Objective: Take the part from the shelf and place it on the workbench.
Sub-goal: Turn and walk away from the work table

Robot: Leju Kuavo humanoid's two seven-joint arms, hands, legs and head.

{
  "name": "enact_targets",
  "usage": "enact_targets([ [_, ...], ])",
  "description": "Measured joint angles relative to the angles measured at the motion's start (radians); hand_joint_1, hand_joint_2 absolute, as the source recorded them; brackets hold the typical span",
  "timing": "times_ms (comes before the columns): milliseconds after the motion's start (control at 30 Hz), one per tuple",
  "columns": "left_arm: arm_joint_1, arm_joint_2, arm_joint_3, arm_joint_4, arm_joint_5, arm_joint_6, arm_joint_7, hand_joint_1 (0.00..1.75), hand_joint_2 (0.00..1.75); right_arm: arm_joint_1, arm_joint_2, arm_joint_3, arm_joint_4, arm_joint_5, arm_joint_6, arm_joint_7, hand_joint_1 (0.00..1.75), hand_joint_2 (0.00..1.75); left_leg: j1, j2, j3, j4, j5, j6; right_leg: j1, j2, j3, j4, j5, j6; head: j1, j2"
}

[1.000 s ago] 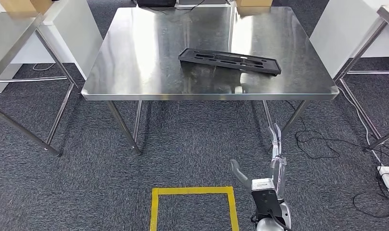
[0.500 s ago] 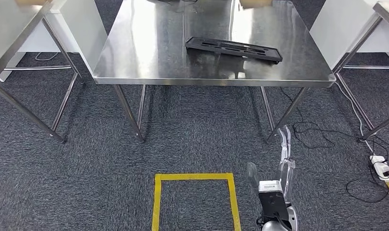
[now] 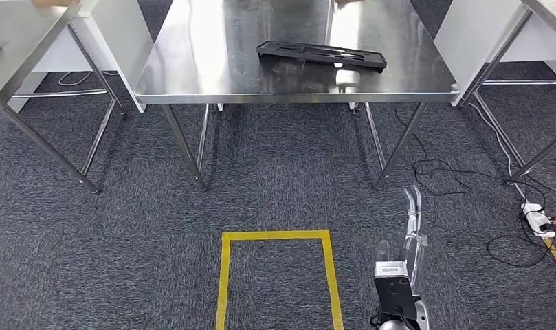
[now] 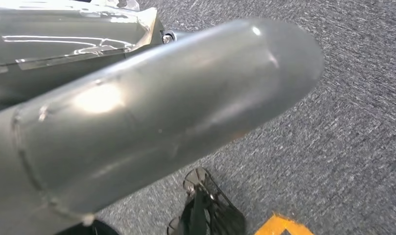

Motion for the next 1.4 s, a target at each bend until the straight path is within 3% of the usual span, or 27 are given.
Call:
enact_targets([
  [67,-0.001,0.001,-0.005,0.000,-0.003,-0.001,0.001,0.00,0.00,0.001,0.000,-0.006,0.000,-0.001,0.000,-0.005,0.00,0.00,-0.006,-0.002,0.052,-0.090,-0.028,0.009,0.001,-0.003,-0.012,0.006,0.014,0.013,0.000,0.000],
  [133,-0.001,0.001,-0.008,0.000,-0.005,-0.001,0.001,0.00,0.00,0.003,-0.001,-0.010,0.000,-0.003,0.000,-0.008,0.00,0.00,-0.008,0.000,0.043,-0.107,-0.020,0.021,0.000,-0.005,-0.022,0.006,0.029,0.025,0.000,0.000],
  [167,-0.001,0.001,-0.009,0.001,-0.005,-0.001,0.002,0.00,0.00,0.005,-0.002,-0.012,0.000,-0.004,-0.001,-0.010,0.00,0.00,-0.006,0.001,0.031,-0.111,-0.008,0.029,0.000,-0.004,-0.031,0.014,0.021,0.027,0.000,0.000],
  [233,-0.001,0.001,-0.012,0.001,-0.006,-0.002,0.004,0.00,0.00,0.008,-0.006,-0.017,0.000,-0.010,-0.004,-0.015,0.00,0.00,-0.002,0.006,0.002,-0.119,0.023,0.045,-0.001,0.000,-0.059,0.077,-0.049,0.021,0.005,0.000],
  [300,0.000,0.002,-0.015,0.002,-0.007,-0.004,0.004,0.00,0.00,0.010,-0.012,-0.021,0.002,-0.017,-0.006,-0.021,0.00,0.00,-0.003,0.008,-0.030,-0.118,0.050,0.051,-0.005,0.004,-0.089,0.200,-0.140,0.016,0.010,0.000],
  [333,0.000,0.002,-0.017,0.002,-0.007,-0.007,0.004,0.00,0.00,0.011,-0.016,-0.024,0.003,-0.021,-0.007,-0.023,0.00,0.00,-0.003,0.009,-0.047,-0.117,0.064,0.050,-0.007,0.005,-0.094,0.259,-0.161,0.022,0.010,0.000],
  [367,0.000,0.002,-0.018,0.002,-0.008,-0.008,0.004,0.00,0.00,0.012,-0.019,-0.027,0.004,-0.024,-0.008,-0.025,0.00,0.00,-0.004,0.010,-0.064,-0.116,0.078,0.048,-0.009,0.005,-0.089,0.296,-0.158,0.034,0.011,0.000],
  [400,0.000,0.002,-0.020,0.002,-0.010,-0.010,0.005,0.00,0.00,0.013,-0.022,-0.030,0.005,-0.028,-0.011,-0.026,0.00,0.00,-0.004,0.011,-0.081,-0.115,0.093,0.046,-0.012,0.005,-0.067,0.297,-0.138,0.047,0.011,0.000],
  [467,-0.001,0.002,-0.024,0.002,-0.013,-0.012,0.006,0.00,0.00,0.014,-0.027,-0.034,0.006,-0.033,-0.016,-0.027,0.00,0.00,-0.004,0.011,-0.111,-0.111,0.120,0.038,-0.017,0.006,0.030,0.193,-0.094,0.063,0.012,0.000],
  [533,-0.001,0.002,-0.026,0.003,-0.017,-0.014,0.007,0.00,0.00,0.012,-0.029,-0.036,0.006,-0.037,-0.020,-0.029,0.00,0.00,-0.006,0.010,-0.131,-0.105,0.142,0.027,-0.016,0.007,0.146,0.026,-0.105,0.055,0.009,0.000],
  [600,-0.001,0.003,-0.029,0.003,-0.022,-0.017,0.007,0.00,0.00,0.013,-0.031,-0.038,0.006,-0.039,-0.024,-0.031,0.00,0.00,-0.005,0.010,-0.139,-0.106,0.165,0.013,-0.010,0.009,0.188,-0.055,-0.124,0.036,0.004,0.000],
  [667,0.003,0.004,-0.034,0.003,-0.027,-0.022,0.007,0.00,0.00,0.016,-0.035,-0.041,0.006,-0.045,-0.027,-0.033,0.00,0.00,0.002,0.009,-0.148,-0.107,0.171,-0.001,-0.010,0.007,0.165,-0.053,-0.108,0.013,0.002,0.000],
  [700,0.005,0.004,-0.037,0.004,-0.029,-0.024,0.007,0.00,0.00,0.018,-0.038,-0.043,0.006,-0.049,-0.028,-0.034,0.00,0.00,0.005,0.007,-0.157,-0.089,0.141,-0.007,-0.011,0.005,0.152,-0.051,-0.094,0.001,0.001,0.000],
  [800,0.009,0.006,-0.043,0.004,-0.032,-0.030,0.007,0.00,0.00,0.025,-0.043,-0.049,0.006,-0.060,-0.029,-0.039,0.00,0.00,0.009,0.003,-0.192,0.080,-0.029,-0.021,-0.009,0.001,0.104,-0.049,-0.051,-0.016,-0.003,0.000],
  [833,0.009,0.007,-0.045,0.004,-0.034,-0.032,0.006,0.00,0.00,0.027,-0.045,-0.051,0.007,-0.062,-0.030,-0.040,0.00,0.00,0.009,0.003,-0.198,0.144,-0.058,-0.023,-0.008,0.001,0.087,-0.046,-0.037,-0.016,-0.003,0.000],
  [867,0.010,0.009,-0.047,0.004,-0.036,-0.035,0.004,0.00,0.00,0.029,-0.047,-0.054,0.008,-0.065,-0.031,-0.042,0.00,0.00,0.009,0.003,-0.194,0.189,-0.060,-0.023,-0.006,0.001,0.069,-0.041,-0.025,-0.015,-0.003,0.000],
  [900,0.010,0.010,-0.050,0.004,-0.038,-0.039,0.002,0.00,0.00,0.031,-0.049,-0.056,0.008,-0.068,-0.034,-0.043,0.00,0.00,0.009,0.003,-0.176,0.201,-0.039,-0.021,-0.005,0.000,0.050,-0.034,-0.014,-0.013,-0.004,0.000],
  [933,0.010,0.012,-0.052,0.004,-0.040,-0.045,0.000,0.00,0.00,0.034,-0.051,-0.058,0.009,-0.071,-0.038,-0.045,0.00,0.00,0.008,0.003,-0.138,0.175,-0.010,-0.017,-0.004,0.001,0.030,-0.024,-0.005,-0.010,-0.004,0.000],
  [967,0.010,0.015,-0.055,0.004,-0.041,-0.050,-0.002,0.00,0.00,0.037,-0.053,-0.060,0.009,-0.075,-0.042,-0.047,0.00,0.00,0.007,0.001,-0.082,0.117,0.007,-0.010,-0.004,0.001,0.012,-0.014,0.003,-0.007,-0.004,0.000],
  [1033,0.009,0.020,-0.062,0.004,-0.044,-0.060,-0.005,0.00,0.00,0.041,-0.056,-0.065,0.008,-0.079,-0.049,-0.051,0.00,0.00,0.002,-0.002,0.034,-0.035,-0.009,0.004,-0.002,0.001,-0.012,0.002,0.015,0.001,-0.003,0.000],
  [1100,0.008,0.023,-0.067,0.004,-0.046,-0.066,-0.008,0.00,0.00,0.044,-0.058,-0.069,0.008,-0.081,-0.055,-0.053,0.00,0.00,-0.006,-0.003,0.078,-0.112,-0.036,0.014,-0.003,-0.002,-0.021,0.005,0.031,0.014,-0.003,0.000],
  [1167,0.009,0.025,-0.068,0.004,-0.048,-0.071,-0.009,0.00,0.00,0.051,-0.060,-0.072,0.007,-0.084,-0.060,-0.055,0.00,0.00,-0.009,0.000,0.064,-0.122,-0.022,0.025,-0.008,-0.003,-0.028,0.003,0.045,0.028,-0.003,0.000],
  [1200,0.010,0.025,-0.069,0.004,-0.049,-0.073,-0.009,0.00,0.00,0.055,-0.062,-0.075,0.006,-0.086,-0.061,-0.055,0.00,0.00,-0.008,0.002,0.052,-0.126,-0.008,0.031,-0.008,-0.002,-0.036,0.013,0.032,0.029,-0.002,0.000],
  [1267,0.012,0.026,-0.071,0.005,-0.051,-0.077,-0.010,0.00,0.00,0.062,-0.065,-0.082,0.006,-0.088,-0.065,-0.056,0.00,0.00,-0.003,0.008,0.021,-0.132,0.024,0.040,-0.009,0.003,-0.066,0.091,-0.048,0.020,0.005,0.000],
  [1333,0.013,0.028,-0.077,0.005,-0.056,-0.085,-0.011,0.00,0.00,0.071,-0.068,-0.088,0.004,-0.090,-0.073,-0.056,0.00,0.00,-0.005,0.010,-0.013,-0.130,0.051,0.044,-0.011,0.004,-0.094,0.219,-0.137,0.014,0.012,0.000],
  [1367,0.013,0.029,-0.080,0.005,-0.059,-0.089,-0.011,0.00,0.00,0.077,-0.069,-0.091,0.001,-0.092,-0.076,-0.056,0.00,0.00,-0.005,0.011,-0.031,-0.129,0.064,0.042,-0.011,0.004,-0.097,0.273,-0.151,0.020,0.013,0.000],
  [1400,0.013,0.030,-0.082,0.005,-0.061,-0.092,-0.012,0.00,0.00,0.084,-0.070,-0.095,-0.003,-0.094,-0.079,-0.057,0.00,0.00,-0.005,0.011,-0.048,-0.127,0.078,0.041,-0.012,0.004,-0.085,0.298,-0.141,0.031,0.013,0.000],
])
